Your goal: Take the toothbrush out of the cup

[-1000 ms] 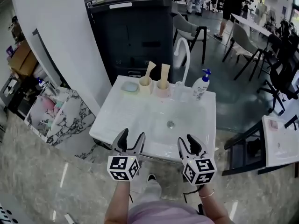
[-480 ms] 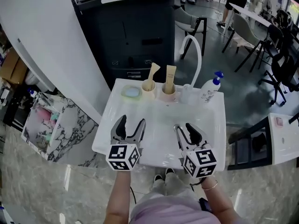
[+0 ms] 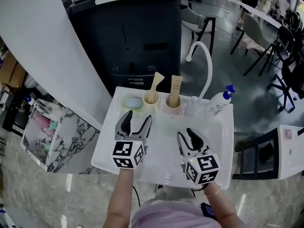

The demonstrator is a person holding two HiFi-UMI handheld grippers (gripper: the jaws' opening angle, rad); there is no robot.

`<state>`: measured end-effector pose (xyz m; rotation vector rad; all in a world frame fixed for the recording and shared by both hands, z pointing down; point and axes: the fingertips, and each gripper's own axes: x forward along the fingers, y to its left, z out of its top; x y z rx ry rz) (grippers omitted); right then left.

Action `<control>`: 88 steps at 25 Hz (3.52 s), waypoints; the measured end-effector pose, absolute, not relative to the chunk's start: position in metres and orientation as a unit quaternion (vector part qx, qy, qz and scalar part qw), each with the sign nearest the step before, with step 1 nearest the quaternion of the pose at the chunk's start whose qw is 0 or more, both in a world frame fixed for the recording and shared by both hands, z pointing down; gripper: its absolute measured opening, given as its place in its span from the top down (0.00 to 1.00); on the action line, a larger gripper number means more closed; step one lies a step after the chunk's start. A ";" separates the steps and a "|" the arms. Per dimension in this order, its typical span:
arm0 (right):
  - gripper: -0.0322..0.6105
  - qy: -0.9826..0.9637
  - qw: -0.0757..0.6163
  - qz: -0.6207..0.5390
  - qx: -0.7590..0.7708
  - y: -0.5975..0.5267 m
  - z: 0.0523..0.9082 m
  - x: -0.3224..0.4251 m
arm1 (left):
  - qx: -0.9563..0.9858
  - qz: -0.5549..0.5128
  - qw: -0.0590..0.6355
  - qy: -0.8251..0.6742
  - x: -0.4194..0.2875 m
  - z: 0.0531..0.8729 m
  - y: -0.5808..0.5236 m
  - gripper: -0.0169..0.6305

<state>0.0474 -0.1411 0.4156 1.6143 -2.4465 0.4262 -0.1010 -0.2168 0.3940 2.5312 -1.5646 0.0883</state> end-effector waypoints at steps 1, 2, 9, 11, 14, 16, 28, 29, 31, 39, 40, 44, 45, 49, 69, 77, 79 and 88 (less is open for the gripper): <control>0.73 -0.823 0.090 0.146 0.542 -0.148 0.418 0.049 | 0.848 0.033 0.082 -0.522 -0.097 0.396 -0.225 0.52; 0.73 -0.823 0.091 0.148 0.540 -0.154 0.420 0.050 | 0.849 0.037 0.081 -0.521 -0.094 0.398 -0.234 0.52; 0.74 -0.832 0.098 0.155 0.523 -0.192 0.434 0.049 | 0.847 0.064 0.085 -0.522 -0.078 0.413 -0.285 0.56; 0.74 -0.836 0.102 0.159 0.516 -0.199 0.438 0.047 | 0.846 0.074 0.088 -0.521 -0.073 0.418 -0.299 0.58; 0.74 -0.842 0.106 0.168 0.502 -0.206 0.446 0.042 | 0.846 0.094 0.091 -0.517 -0.066 0.426 -0.319 0.59; 0.74 -0.844 0.108 0.172 0.496 -0.210 0.451 0.039 | 0.846 0.110 0.090 -0.514 -0.061 0.430 -0.334 0.60; 0.74 -0.847 0.116 0.188 0.484 -0.221 0.466 0.033 | 0.832 0.165 0.089 -0.523 -0.045 0.458 -0.373 0.73; 0.74 -0.846 0.115 0.190 0.485 -0.221 0.467 0.034 | 0.831 0.168 0.088 -0.524 -0.044 0.459 -0.374 0.75; 0.74 -0.844 0.114 0.195 0.487 -0.221 0.468 0.036 | 0.828 0.173 0.085 -0.527 -0.043 0.461 -0.377 0.78; 0.75 -0.840 0.116 0.200 0.491 -0.218 0.470 0.042 | 0.816 0.175 0.079 -0.545 -0.044 0.459 -0.383 0.91; 0.75 -0.840 0.116 0.200 0.491 -0.217 0.470 0.042 | 0.815 0.173 0.078 -0.547 -0.044 0.458 -0.383 0.92; 0.75 -0.840 0.116 0.197 0.492 -0.215 0.468 0.043 | 0.814 0.152 0.070 -0.556 -0.046 0.449 -0.382 0.94; 0.75 -0.840 0.116 0.196 0.492 -0.215 0.467 0.043 | 0.814 0.144 0.066 -0.559 -0.047 0.444 -0.381 0.95; 0.76 -0.842 0.114 0.192 0.492 -0.213 0.464 0.043 | 0.814 0.101 0.047 -0.570 -0.050 0.418 -0.376 0.96; 0.76 -0.872 0.097 0.160 0.452 -0.187 0.429 0.001 | 0.795 -0.039 0.021 -0.605 -0.127 0.307 -0.288 0.96; 0.76 -0.891 0.097 0.157 0.416 -0.175 0.426 -0.034 | 0.751 -0.036 0.052 -0.658 -0.203 0.323 -0.225 0.97; 0.76 -0.895 0.099 0.157 0.407 -0.172 0.426 -0.043 | 0.738 -0.027 0.066 -0.672 -0.221 0.337 -0.208 0.97; 0.77 -0.904 0.103 0.167 0.379 -0.160 0.434 -0.074 | 0.712 0.103 0.127 -0.683 -0.260 0.415 -0.155 0.97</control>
